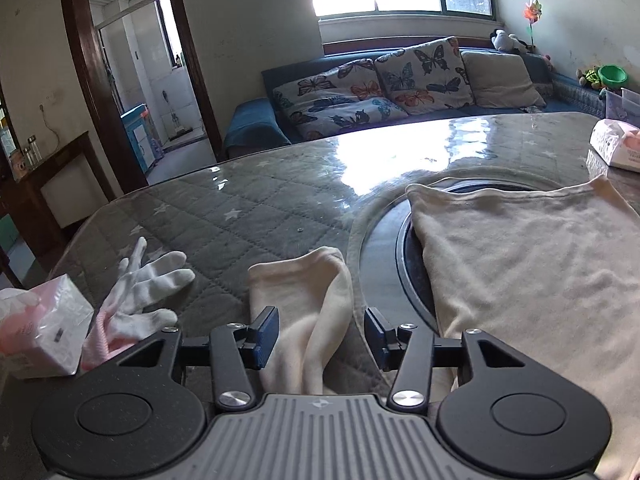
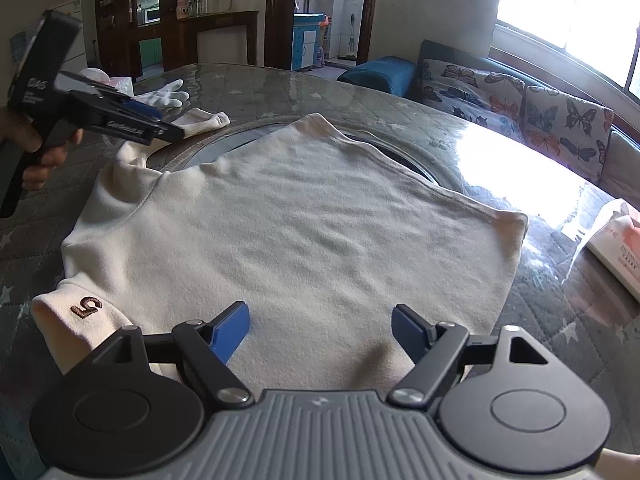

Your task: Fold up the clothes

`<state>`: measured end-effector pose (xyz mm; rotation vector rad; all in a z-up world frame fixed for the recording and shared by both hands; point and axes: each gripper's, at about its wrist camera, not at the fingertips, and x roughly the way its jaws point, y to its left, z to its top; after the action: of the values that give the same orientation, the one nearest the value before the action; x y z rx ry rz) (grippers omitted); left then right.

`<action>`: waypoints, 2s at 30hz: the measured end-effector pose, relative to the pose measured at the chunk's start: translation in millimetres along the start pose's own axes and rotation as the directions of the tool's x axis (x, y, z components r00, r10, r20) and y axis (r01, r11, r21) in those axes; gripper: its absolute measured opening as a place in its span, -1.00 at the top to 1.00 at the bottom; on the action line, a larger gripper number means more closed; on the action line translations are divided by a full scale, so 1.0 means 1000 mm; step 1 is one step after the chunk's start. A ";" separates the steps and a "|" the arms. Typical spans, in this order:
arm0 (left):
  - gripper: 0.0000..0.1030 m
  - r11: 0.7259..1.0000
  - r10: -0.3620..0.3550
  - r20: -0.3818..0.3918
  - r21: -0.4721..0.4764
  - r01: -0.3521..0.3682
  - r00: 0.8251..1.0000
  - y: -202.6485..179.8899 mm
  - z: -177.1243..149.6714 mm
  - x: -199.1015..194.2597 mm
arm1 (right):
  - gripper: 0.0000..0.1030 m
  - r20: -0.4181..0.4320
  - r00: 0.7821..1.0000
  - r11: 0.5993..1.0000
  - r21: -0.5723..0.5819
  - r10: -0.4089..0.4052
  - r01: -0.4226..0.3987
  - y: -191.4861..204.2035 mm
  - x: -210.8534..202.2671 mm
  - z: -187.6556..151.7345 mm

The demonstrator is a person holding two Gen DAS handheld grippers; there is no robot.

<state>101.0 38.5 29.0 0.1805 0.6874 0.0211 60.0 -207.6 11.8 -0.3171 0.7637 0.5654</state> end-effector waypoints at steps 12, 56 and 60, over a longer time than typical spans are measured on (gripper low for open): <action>0.81 0.996 0.033 -0.036 -0.085 -0.036 0.999 0.026 -0.013 0.008 | -0.60 -0.004 1.000 1.000 0.003 -0.002 0.002 0.000 0.000 0.000; 0.27 0.967 0.165 0.063 -0.208 -0.148 0.984 0.078 -0.049 -0.078 | -0.67 -0.014 1.000 0.999 -0.039 -0.021 0.021 0.004 0.000 0.001; 0.27 0.986 0.031 0.075 -0.165 -0.018 0.997 0.053 -0.046 -0.076 | -0.68 -0.012 1.000 0.999 -0.037 -0.023 0.022 0.004 0.000 0.001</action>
<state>15.7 92.2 51.2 0.0313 0.6033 0.0935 58.1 -204.2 11.9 -0.3630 0.7619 0.5571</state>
